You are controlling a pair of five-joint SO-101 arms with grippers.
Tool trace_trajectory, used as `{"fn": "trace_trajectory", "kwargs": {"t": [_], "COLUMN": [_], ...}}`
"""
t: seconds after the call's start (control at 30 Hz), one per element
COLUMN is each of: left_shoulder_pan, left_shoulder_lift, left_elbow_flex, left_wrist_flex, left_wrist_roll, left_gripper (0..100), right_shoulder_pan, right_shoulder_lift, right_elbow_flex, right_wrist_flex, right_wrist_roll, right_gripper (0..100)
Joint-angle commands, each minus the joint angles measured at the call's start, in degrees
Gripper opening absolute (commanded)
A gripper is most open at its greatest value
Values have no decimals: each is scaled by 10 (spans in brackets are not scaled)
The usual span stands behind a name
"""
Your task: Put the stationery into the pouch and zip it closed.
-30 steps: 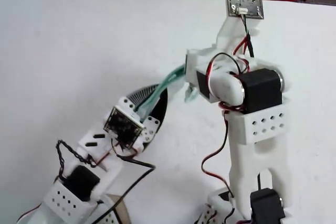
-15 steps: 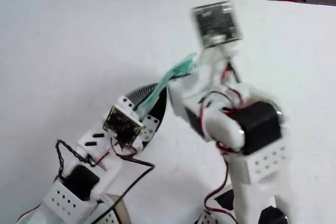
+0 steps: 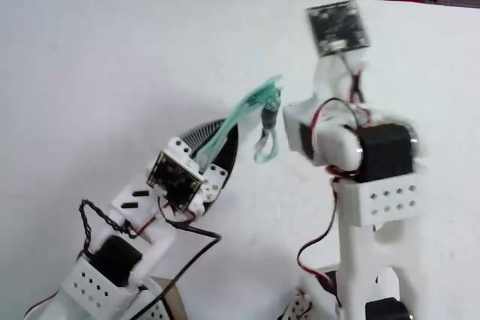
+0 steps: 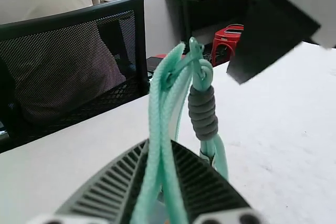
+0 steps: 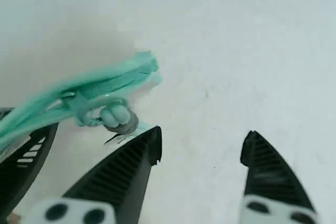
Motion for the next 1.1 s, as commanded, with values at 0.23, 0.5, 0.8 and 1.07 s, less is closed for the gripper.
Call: {"fn": "trace_trajectory", "kwargs": {"t": [0.23, 0.5, 0.8, 1.07], "left_shoulder_pan": [-16, -16, -15, -17], "left_shoulder_lift": [11, 11, 11, 11], "left_elbow_flex": [11, 11, 12, 13], "left_wrist_flex": [-4, -4, -4, -3], "left_wrist_roll": [5, 5, 5, 10], "left_gripper": [35, 35, 35, 104], "right_shoulder_pan": [-68, -108, -108, -91], "right_shoulder_lift": [-158, -330, -407, -417], "right_elbow_flex": [155, 448, 579, 605], "right_wrist_flex": [-104, -346, -522, -530], "right_wrist_roll": [39, 33, -22, -33], "right_gripper": [257, 254, 91, 17]}}
